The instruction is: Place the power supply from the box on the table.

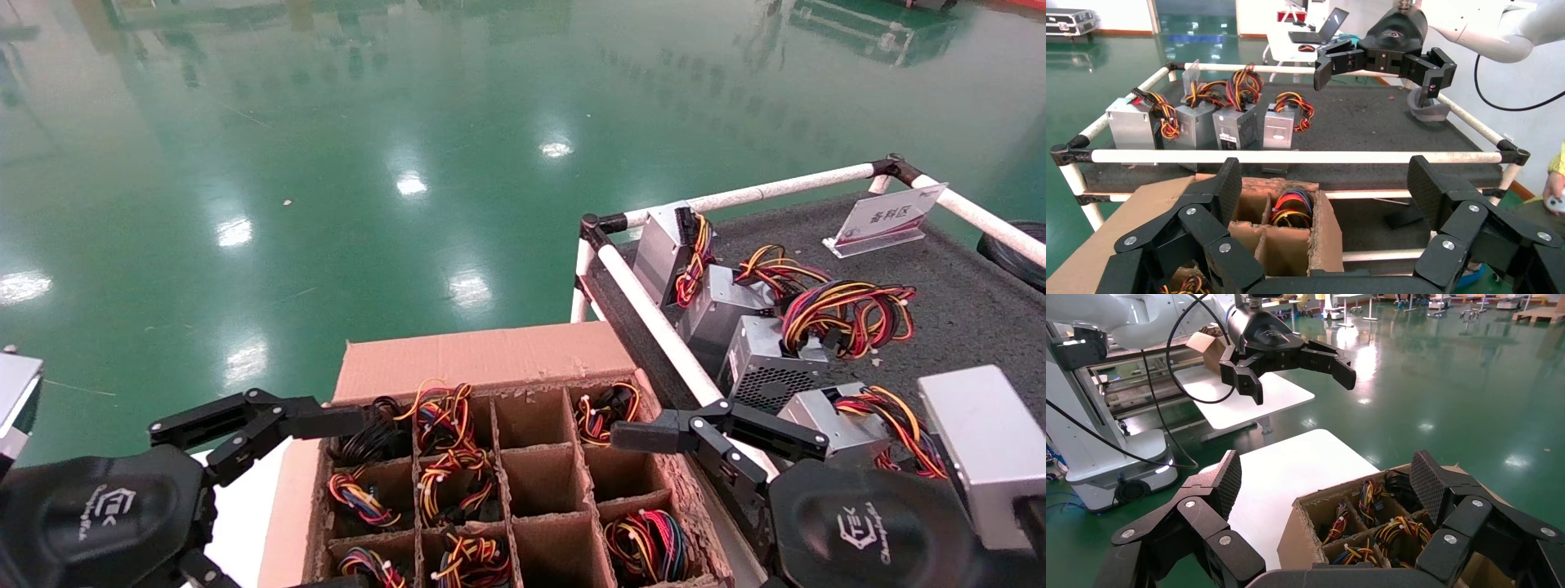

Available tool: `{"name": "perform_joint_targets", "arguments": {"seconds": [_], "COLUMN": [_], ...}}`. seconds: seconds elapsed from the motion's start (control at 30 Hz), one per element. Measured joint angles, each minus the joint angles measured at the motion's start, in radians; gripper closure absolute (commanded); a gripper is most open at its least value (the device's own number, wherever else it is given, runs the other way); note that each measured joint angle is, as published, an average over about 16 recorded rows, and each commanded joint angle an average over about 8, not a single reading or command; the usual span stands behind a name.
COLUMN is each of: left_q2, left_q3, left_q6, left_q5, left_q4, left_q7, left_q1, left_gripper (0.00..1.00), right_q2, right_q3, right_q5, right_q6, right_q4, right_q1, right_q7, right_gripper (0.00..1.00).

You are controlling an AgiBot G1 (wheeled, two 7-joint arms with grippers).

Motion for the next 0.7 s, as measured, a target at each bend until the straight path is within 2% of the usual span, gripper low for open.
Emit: {"name": "perform_joint_targets", "arguments": {"seconds": [0.7], "left_q2": [0.0], "left_q3": [0.0], "left_q6": [0.0], "left_q5": [0.0], "left_q4": [0.0], "left_q7": [0.0], "left_q1": [0.0], "left_gripper": [1.0], "right_q2": [0.0], "right_q3": [0.0], "right_q5": [0.0], "right_q6": [0.0], "right_q4": [0.0], "right_q1": [0.0], "right_q7": [0.0], "right_gripper": [0.0]}}
